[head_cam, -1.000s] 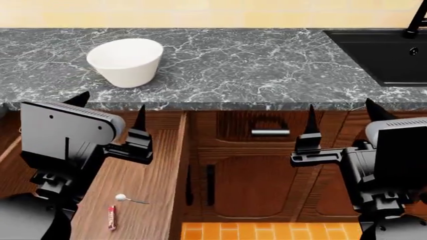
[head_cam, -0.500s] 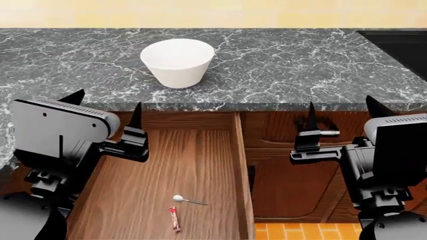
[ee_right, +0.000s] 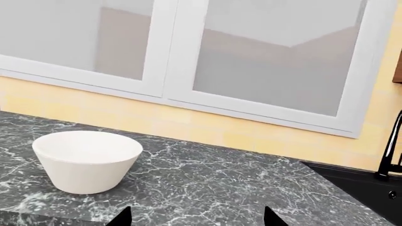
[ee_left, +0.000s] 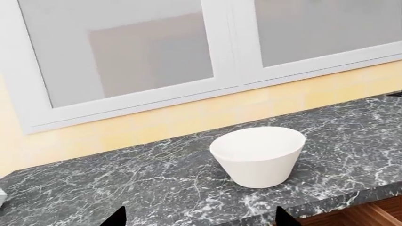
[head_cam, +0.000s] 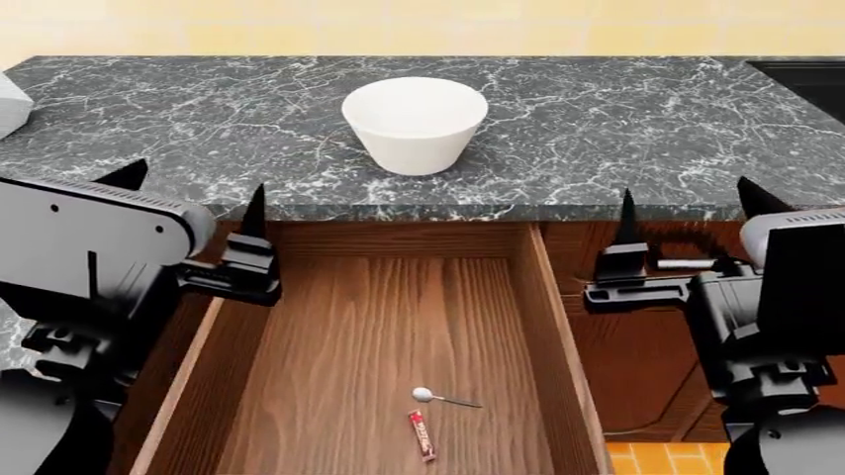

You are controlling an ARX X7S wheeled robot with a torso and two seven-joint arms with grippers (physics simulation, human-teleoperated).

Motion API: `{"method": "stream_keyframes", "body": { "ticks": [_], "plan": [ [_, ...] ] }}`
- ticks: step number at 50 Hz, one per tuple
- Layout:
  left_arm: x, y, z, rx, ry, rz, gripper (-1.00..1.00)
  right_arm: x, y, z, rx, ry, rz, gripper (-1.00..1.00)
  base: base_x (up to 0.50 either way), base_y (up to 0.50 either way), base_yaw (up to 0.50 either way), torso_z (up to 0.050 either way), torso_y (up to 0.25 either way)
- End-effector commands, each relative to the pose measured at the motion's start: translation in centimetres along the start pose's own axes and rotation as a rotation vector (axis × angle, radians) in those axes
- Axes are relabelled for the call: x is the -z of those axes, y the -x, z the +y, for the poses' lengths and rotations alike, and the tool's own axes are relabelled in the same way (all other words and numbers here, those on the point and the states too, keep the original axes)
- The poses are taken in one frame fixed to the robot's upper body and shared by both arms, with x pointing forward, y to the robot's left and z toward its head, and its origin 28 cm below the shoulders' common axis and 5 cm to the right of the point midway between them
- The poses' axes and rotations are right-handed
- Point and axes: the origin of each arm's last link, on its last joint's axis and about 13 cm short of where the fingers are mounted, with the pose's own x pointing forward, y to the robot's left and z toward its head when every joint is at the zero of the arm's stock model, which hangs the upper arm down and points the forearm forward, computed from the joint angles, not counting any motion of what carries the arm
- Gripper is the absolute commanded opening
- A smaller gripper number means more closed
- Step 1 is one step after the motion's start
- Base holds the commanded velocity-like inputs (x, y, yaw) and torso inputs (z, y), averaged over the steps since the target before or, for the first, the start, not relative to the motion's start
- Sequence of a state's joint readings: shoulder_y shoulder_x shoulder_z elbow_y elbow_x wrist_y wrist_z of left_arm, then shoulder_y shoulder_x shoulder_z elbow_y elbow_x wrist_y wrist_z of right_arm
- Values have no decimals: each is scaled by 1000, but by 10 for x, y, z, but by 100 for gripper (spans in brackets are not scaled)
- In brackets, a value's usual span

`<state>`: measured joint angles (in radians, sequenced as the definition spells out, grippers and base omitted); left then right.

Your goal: Place the bar in the bowl and close the drawer.

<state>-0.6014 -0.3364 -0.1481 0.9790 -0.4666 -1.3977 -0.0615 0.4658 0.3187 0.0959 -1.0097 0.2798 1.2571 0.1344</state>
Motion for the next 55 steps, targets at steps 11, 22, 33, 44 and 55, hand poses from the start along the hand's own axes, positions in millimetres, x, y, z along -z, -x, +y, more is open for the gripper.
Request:
{"method": "stream_keyframes", "body": {
  "ticks": [11,22,33,44,55],
  "plan": [
    [-39,-7,13,-30,-63,-80,100,-50,-9,-16,15,21,-56,100,14,0,0,0,0],
    [-40,-8,15,-33,-64,-84,100,-51,-10,-15,14,15,-62,100,467,1,0,0,0],
    [-40,-7,15,-36,-67,-84,100,-48,-10,-13,10,22,-5,100,244,0,0,0,0],
    [-37,-6,16,-40,-57,-82,100,-81,26,1,-126,9,195,100,0,0,0,0,0],
    [-31,-4,19,-50,-46,-71,100,-96,56,35,-295,-9,349,100,0,0,0,0,0]
  ]
}}
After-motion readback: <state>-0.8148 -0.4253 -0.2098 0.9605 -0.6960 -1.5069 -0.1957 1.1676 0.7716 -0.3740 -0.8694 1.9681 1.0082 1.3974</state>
